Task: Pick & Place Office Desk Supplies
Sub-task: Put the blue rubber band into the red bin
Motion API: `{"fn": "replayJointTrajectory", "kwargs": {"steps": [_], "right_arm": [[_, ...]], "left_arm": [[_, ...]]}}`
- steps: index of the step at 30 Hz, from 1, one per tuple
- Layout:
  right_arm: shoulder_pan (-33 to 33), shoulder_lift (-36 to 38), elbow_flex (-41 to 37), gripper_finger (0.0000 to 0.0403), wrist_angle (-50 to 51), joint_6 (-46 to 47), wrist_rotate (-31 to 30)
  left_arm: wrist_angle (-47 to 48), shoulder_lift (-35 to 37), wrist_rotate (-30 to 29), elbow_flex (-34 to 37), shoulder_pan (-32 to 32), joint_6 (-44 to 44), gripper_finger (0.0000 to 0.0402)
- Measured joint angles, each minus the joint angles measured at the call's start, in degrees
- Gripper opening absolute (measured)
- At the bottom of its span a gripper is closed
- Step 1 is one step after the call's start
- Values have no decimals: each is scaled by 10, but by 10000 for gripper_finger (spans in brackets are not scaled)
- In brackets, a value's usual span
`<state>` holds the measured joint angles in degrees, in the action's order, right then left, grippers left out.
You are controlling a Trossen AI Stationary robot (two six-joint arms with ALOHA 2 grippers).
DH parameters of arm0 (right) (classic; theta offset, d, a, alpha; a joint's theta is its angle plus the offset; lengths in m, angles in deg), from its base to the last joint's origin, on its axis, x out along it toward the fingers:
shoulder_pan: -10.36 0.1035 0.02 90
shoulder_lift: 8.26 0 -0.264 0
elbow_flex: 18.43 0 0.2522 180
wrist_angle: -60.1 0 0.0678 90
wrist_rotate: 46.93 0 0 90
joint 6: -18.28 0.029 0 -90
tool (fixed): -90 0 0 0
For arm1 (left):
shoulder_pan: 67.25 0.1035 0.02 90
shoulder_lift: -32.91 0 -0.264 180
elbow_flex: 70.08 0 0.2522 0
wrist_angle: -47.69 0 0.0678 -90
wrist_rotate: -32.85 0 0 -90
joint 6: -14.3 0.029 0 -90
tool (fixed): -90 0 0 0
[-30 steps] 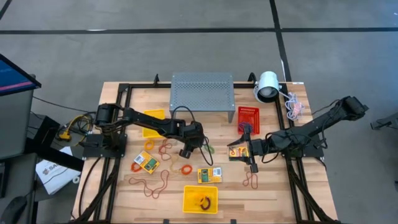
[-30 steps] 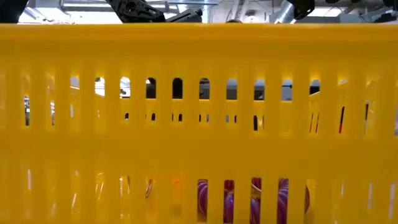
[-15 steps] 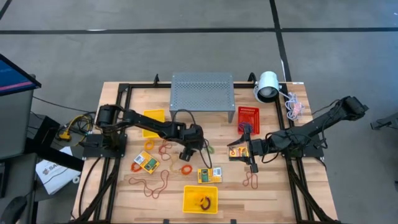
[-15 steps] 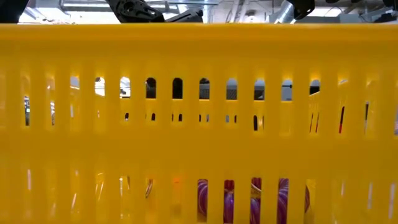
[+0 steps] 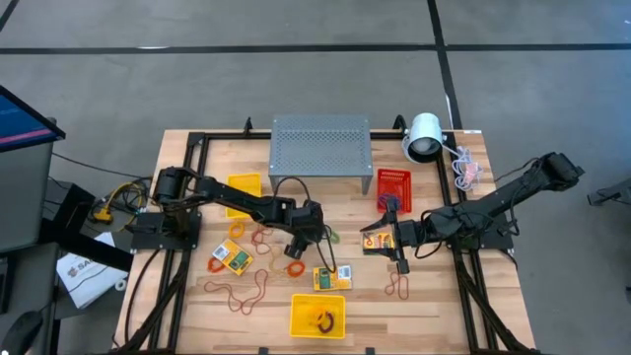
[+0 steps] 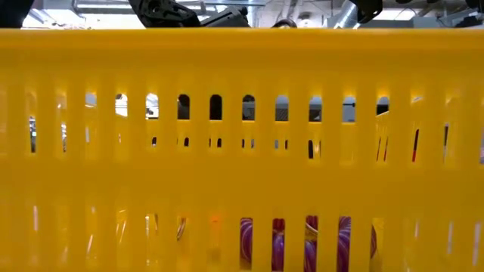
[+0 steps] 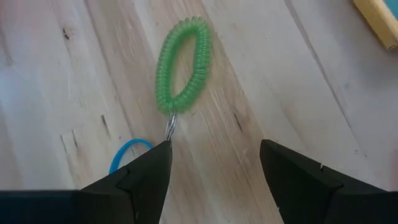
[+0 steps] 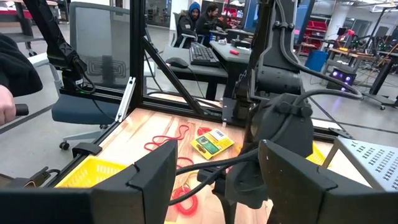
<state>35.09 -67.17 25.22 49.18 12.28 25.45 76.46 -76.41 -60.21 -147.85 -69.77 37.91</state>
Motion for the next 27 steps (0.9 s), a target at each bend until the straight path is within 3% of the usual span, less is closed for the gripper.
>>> {"fn": "replayJointTrajectory", "kwargs": {"steps": [18,27], "right_arm": [[0,0,0,221,0,0,0],[0,0,0,221,0,0,0]], "left_arm": [[11,-4,-6,-2,20,-29,216],[91,-80,0,-93,22,-30,215]]}}
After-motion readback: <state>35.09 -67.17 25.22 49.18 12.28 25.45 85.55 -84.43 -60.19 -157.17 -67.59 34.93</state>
